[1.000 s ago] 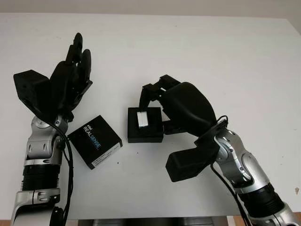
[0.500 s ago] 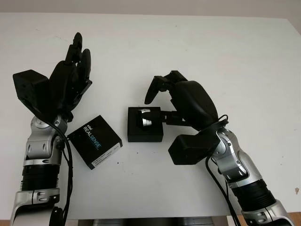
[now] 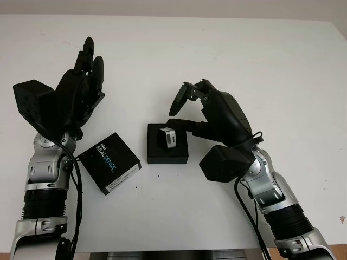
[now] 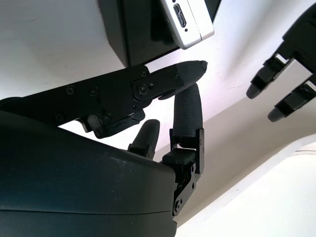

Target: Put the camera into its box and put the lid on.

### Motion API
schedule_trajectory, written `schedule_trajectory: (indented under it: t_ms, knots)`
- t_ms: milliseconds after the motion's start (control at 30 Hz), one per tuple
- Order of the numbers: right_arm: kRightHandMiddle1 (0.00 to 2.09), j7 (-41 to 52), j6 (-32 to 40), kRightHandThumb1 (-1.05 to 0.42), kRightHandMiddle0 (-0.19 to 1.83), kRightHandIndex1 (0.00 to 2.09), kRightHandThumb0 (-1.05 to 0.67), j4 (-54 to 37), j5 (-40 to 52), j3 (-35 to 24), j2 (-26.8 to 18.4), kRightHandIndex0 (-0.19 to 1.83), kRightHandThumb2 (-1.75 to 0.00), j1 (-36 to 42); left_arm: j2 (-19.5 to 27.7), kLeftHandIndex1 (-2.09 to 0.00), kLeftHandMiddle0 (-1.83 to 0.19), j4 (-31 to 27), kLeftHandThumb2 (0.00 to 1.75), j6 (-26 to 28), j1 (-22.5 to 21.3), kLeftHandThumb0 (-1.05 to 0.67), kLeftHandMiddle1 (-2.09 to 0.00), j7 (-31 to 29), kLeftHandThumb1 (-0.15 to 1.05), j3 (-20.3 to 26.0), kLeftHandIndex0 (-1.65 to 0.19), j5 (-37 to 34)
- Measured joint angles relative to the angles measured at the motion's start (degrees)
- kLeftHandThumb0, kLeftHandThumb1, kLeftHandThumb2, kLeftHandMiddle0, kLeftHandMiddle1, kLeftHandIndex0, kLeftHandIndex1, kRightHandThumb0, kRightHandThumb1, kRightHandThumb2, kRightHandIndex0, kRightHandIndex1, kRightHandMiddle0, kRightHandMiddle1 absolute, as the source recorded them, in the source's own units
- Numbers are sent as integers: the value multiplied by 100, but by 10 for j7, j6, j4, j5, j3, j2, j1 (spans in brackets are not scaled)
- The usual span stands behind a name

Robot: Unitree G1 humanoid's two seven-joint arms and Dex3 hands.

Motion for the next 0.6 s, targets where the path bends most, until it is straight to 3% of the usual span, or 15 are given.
schedule_trajectory:
  t_ms: [233,400,600]
  knots:
    - [148,35,24,-97,41,104,-53,-25,-9,-1,-11,8,-6,-1,0,0,19,1,62,0,0,-81,0,0,105,0,19,0]
    - [100,65,25,-93,34,90,-68,-80,-28,-10,-45,6,-5,-9,0,0,19,1,60,1,0,-83,0,-2,105,0,19,0]
    - [84,128,54,-89,28,85,-73,-139,-26,-18,-62,0,-4,-28,0,0,19,1,60,6,0,-83,0,1,105,-1,19,0]
